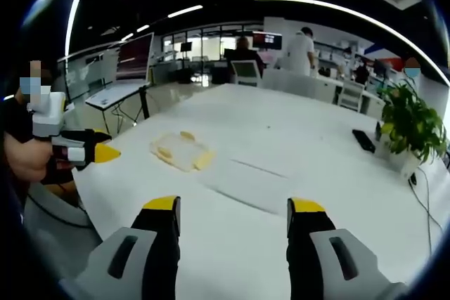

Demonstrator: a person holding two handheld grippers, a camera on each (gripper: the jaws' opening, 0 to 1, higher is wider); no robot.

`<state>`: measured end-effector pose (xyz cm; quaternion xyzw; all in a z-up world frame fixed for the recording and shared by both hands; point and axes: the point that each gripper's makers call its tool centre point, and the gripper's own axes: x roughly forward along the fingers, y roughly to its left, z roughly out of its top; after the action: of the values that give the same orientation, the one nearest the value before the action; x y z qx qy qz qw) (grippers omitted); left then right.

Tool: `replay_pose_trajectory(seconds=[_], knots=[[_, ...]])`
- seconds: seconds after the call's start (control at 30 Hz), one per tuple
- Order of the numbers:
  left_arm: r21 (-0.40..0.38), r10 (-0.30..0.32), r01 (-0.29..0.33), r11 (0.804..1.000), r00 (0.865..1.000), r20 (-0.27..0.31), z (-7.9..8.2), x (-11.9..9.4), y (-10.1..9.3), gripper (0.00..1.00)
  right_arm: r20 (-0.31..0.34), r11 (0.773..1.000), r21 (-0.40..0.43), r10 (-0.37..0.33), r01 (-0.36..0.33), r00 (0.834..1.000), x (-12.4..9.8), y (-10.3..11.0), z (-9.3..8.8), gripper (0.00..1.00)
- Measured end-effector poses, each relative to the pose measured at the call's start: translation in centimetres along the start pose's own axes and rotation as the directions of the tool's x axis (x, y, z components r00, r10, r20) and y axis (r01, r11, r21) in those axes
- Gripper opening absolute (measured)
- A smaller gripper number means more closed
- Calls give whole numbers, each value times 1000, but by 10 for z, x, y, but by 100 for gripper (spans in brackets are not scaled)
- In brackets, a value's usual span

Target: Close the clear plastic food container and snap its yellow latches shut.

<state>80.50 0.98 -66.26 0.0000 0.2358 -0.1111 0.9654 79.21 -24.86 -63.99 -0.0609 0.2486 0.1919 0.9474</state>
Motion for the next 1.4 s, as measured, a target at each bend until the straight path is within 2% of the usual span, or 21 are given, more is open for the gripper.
replay_pose_trajectory(seconds=[0.37,0.57,1.2,1.4], knots=[[13,3,-3,1000,1000,1,7,12,7,54,-10,997,-26,71,-71,997,22,10,11,55],[18,-2,2,1000,1000,-2,9,17,10,54,-36,990,-33,135,-136,990,36,23,11,56],[42,-26,29,999,998,-62,-1,37,18,54,-81,973,-78,211,-217,974,70,33,14,56],[53,-55,60,997,995,-80,-2,43,17,54,-101,965,-98,233,-243,967,79,37,15,56]])
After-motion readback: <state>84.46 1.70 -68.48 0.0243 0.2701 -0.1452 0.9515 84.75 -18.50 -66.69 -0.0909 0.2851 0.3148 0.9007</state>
